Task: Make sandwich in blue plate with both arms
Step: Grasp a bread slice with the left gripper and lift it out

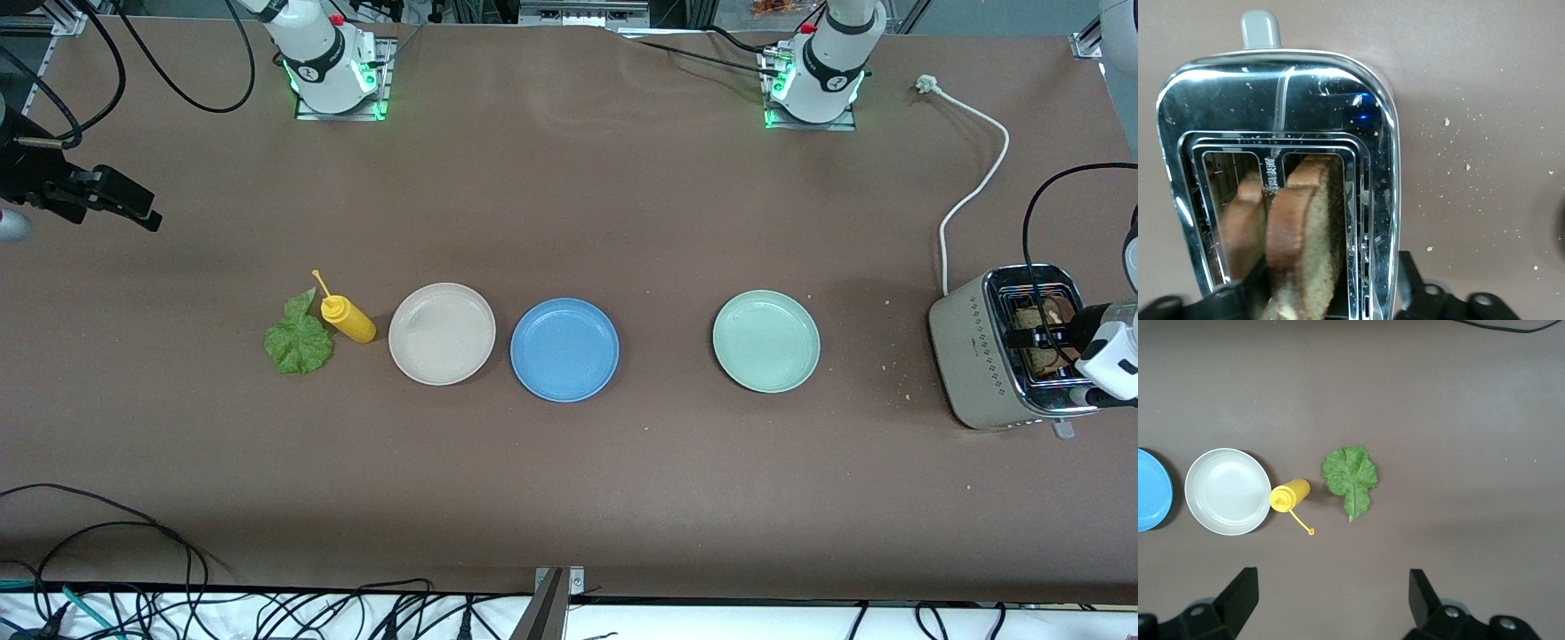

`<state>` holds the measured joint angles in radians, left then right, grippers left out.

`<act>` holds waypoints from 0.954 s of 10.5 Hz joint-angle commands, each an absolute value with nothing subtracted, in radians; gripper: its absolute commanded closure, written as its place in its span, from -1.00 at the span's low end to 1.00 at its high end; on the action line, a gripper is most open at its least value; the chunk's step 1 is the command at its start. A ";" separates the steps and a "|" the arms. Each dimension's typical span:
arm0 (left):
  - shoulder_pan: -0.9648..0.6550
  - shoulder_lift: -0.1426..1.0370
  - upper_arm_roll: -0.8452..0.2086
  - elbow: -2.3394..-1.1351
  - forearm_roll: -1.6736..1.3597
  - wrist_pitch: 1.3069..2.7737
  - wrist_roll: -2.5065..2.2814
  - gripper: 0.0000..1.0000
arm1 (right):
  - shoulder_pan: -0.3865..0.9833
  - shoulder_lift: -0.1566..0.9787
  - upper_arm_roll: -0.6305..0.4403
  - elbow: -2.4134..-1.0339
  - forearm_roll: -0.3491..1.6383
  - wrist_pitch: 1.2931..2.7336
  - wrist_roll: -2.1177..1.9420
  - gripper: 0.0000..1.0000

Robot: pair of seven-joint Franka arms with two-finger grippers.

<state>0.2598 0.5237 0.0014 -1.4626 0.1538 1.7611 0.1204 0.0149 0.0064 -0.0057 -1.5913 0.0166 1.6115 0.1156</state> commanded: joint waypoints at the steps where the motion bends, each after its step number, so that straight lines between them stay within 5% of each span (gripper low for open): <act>1: 0.258 0.526 -0.003 -1.442 0.186 1.737 0.117 0.09 | 0.012 0.012 -0.008 -1.568 0.017 1.589 0.109 -1.00; 4: 0.259 0.514 -0.005 -1.442 0.186 1.727 0.121 0.84 | 0.012 0.012 -0.008 -1.568 0.017 1.589 0.109 -1.00; 10: 0.265 0.382 -0.009 -1.439 0.164 1.648 0.209 1.00 | 0.012 0.012 -0.008 -1.568 0.017 1.589 0.109 -1.00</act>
<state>0.2613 0.4616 0.0003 -1.4348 0.1583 1.6859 0.1492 0.0149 0.0066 -0.0061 -1.5913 0.0166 1.6114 0.1156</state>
